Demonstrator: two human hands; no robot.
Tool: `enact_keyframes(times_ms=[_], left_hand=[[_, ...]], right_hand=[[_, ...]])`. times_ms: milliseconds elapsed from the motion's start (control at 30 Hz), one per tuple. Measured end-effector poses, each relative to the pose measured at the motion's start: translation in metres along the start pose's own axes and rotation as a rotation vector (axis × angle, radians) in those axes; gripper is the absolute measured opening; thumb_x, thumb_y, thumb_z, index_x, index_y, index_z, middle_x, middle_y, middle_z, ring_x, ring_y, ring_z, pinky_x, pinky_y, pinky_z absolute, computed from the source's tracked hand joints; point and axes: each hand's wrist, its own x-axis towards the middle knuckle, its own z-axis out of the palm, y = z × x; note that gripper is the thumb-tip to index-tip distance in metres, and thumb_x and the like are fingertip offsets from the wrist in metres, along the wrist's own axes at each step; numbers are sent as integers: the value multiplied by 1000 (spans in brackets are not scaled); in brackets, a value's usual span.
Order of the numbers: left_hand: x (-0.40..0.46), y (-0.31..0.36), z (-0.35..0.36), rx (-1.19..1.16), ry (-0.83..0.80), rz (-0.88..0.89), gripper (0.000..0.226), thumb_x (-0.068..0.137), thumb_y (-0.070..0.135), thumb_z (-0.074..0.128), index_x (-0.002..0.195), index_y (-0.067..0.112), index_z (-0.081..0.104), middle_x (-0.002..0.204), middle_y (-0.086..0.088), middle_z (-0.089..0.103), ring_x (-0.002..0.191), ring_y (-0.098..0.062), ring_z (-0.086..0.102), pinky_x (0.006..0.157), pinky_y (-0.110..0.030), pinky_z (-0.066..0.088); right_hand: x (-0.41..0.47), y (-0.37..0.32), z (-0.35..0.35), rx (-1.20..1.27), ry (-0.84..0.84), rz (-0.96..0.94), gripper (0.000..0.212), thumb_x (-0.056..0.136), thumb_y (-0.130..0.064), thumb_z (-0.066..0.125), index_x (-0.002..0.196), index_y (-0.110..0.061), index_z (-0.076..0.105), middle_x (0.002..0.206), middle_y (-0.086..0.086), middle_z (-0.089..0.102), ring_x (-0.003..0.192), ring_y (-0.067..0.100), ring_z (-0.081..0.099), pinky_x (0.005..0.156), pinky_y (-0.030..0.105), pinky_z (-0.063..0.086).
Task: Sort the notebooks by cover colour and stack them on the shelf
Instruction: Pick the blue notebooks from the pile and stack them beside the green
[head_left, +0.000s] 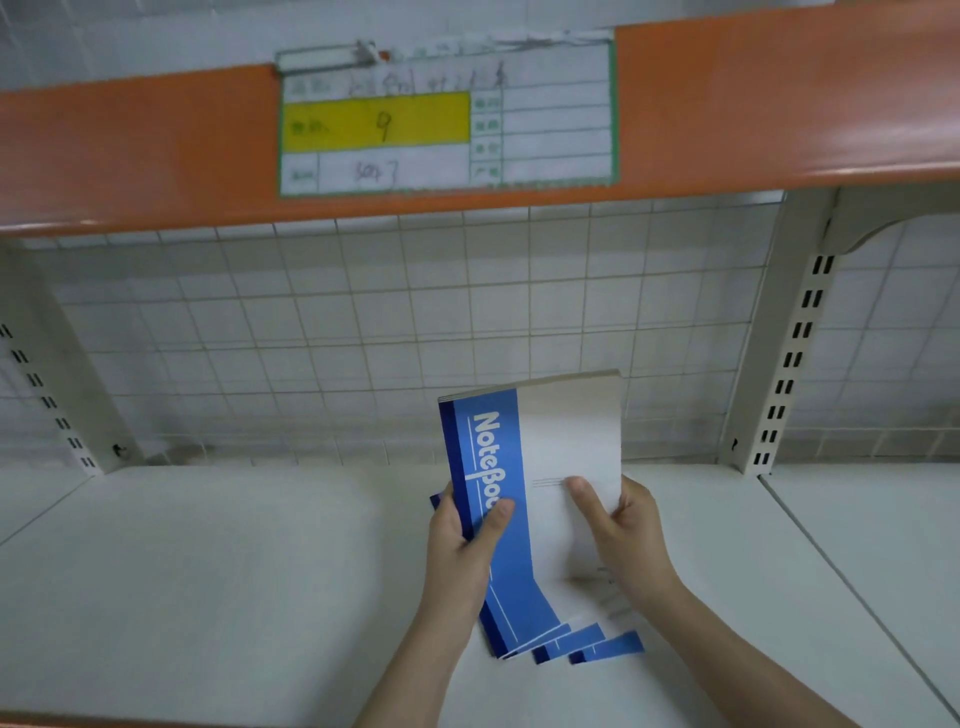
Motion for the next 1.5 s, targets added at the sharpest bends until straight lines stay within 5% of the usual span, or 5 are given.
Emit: enact_keyframes(times_ms=[167, 367, 533, 800, 1500], left_hand=[[-1, 12, -4, 19, -4, 2, 29, 85, 20, 65, 114, 19, 58, 111, -9, 66, 100, -21, 66, 87, -38, 55], [12, 22, -9, 127, 2, -251, 18, 99, 25, 43, 101, 8, 48, 99, -18, 60, 77, -25, 60, 68, -36, 48], [-3, 18, -10, 40, -11, -405, 13, 100, 20, 42, 97, 18, 55, 84, -4, 67, 56, -14, 66, 39, -21, 46], [-30, 14, 27, 99, -68, -452, 16, 100, 27, 41, 88, 21, 50, 87, -4, 64, 70, -18, 64, 48, -24, 46], [-108, -7, 282, 108, -185, -464, 17, 102, 30, 38, 91, 21, 48, 93, -3, 65, 76, -18, 66, 50, -25, 48]], right_hand=[[13, -23, -3, -189, -54, 61, 39, 76, -57, 54, 57, -23, 48, 46, -14, 52, 44, 3, 48, 45, 12, 35], [7, -46, -6, -255, -134, 616, 44, 87, -57, 52, 72, -16, 59, 60, -3, 61, 49, 11, 60, 38, 14, 40], [-16, -53, -20, -275, -140, 774, 42, 96, -45, 39, 104, -7, 56, 90, 4, 54, 72, 16, 52, 54, 21, 39], [-55, -57, -62, -337, -137, 698, 23, 96, -30, 37, 83, -11, 37, 64, 8, 42, 31, 14, 47, 34, 16, 24], [-74, -53, -327, -350, -27, 687, 29, 98, -37, 41, 86, -10, 43, 76, 10, 43, 59, 22, 47, 45, 26, 37]])
